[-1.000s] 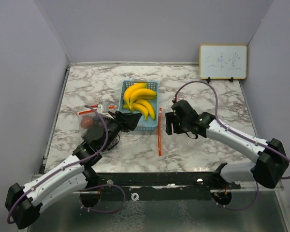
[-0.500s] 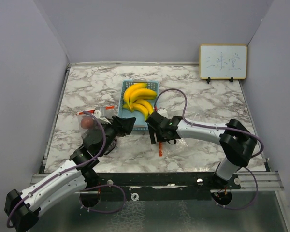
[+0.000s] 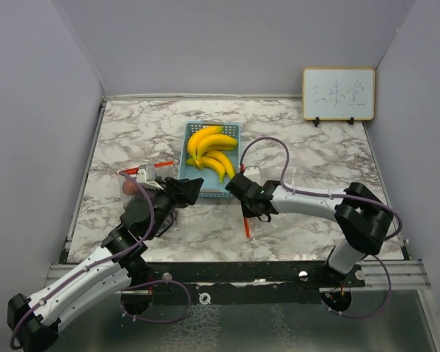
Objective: Place the food in the zip-top bag and seal the zipper
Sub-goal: Pick up the zipper food storage bag at the center of the board.
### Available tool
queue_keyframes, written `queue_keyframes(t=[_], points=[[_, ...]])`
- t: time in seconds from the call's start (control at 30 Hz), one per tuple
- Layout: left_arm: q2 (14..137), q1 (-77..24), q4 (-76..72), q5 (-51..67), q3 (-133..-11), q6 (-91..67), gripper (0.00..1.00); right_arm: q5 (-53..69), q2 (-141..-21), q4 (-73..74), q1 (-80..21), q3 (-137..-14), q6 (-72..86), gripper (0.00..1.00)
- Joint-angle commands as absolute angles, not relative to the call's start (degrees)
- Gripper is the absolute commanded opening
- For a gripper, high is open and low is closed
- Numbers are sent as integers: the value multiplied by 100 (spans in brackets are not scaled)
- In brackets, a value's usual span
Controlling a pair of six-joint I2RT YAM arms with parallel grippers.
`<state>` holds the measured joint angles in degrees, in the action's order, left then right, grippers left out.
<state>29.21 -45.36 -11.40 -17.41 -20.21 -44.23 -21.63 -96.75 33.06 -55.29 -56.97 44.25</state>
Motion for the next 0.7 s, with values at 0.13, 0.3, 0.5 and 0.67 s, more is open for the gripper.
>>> queue_keyframes(t=[0.13,0.3,0.5,0.67], points=[[3027,-4520,-1565,-975,-1852,-4437,62,-2101,-7811,2905,-5528,-5569,3652,2],[3562,-4519,-2570,-40,-1588,-4897,64,-1369,-6987,2416,-5528,-5455,3243,2],[4254,-4519,-3460,230,-1535,-5410,66,-1086,-6751,2429,-5528,-5518,3175,2],[4446,-4522,-3524,259,-1603,-5472,66,-1270,-6279,2834,-5528,-5768,3081,2]])
